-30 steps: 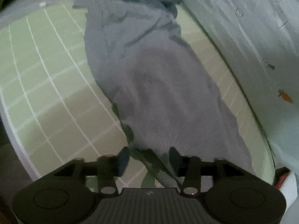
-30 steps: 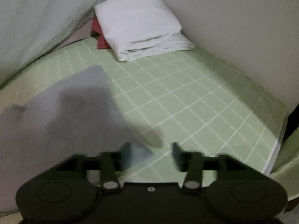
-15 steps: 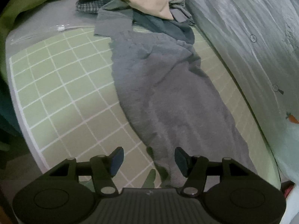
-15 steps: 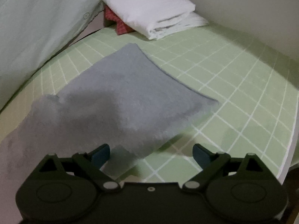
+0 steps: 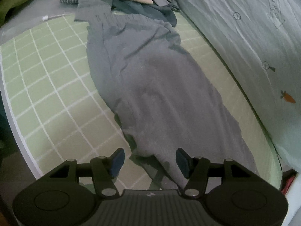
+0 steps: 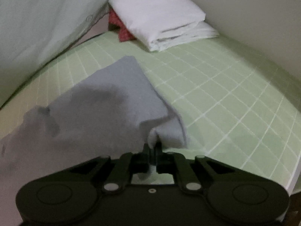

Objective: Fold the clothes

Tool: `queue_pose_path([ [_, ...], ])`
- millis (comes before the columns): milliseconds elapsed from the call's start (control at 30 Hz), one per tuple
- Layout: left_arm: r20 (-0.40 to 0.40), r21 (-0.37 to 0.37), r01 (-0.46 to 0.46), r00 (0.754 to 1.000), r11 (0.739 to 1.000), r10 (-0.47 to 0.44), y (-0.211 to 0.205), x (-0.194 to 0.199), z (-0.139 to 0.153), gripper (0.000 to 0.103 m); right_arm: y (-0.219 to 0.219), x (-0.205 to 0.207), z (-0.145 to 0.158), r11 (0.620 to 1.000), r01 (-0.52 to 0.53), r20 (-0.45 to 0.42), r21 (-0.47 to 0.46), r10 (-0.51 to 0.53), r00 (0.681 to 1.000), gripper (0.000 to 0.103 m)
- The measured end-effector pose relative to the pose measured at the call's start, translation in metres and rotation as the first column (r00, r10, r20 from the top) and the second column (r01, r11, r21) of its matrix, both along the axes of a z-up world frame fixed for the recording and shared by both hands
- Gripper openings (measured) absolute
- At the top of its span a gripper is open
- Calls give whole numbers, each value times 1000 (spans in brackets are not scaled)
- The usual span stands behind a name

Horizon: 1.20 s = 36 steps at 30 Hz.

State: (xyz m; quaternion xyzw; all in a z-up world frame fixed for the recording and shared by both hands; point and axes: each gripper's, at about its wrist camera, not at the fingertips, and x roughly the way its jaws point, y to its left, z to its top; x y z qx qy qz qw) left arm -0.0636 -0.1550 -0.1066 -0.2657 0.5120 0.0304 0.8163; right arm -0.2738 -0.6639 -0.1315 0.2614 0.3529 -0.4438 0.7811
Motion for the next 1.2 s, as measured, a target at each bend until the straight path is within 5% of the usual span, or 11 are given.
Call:
queue_pose_path([
  [200,-13,29,-22,1000,999,22,7,-10,3,61,-26,-24,-3,996,75,-79,-54,-79,994,10],
  [267,-23,26,-54,998,998,55,18,-11,2,62,-24,-24,-1,992,77,-150,-97,-91,984,31],
  [333,-29,25,-74,997,997,75,32,-8,1,62,-16,-22,2,988,72,-198,-135,-98,975,72],
  [500,-37,35,-76,996,996,77,65,19,-2,66,22,-6,18,980,31,-172,-198,-66,983,100],
  [733,-34,29,-21,999,999,22,112,87,-12,69,109,35,29,983,-9,-111,-182,-12,994,102],
  [1100,-12,-6,63,998,998,-63,146,174,-35,82,220,82,44,979,-82,-185,-186,47,982,102],
  [1200,5,51,97,995,994,-98,143,183,-33,59,238,87,48,979,-70,-193,-193,32,981,102],
])
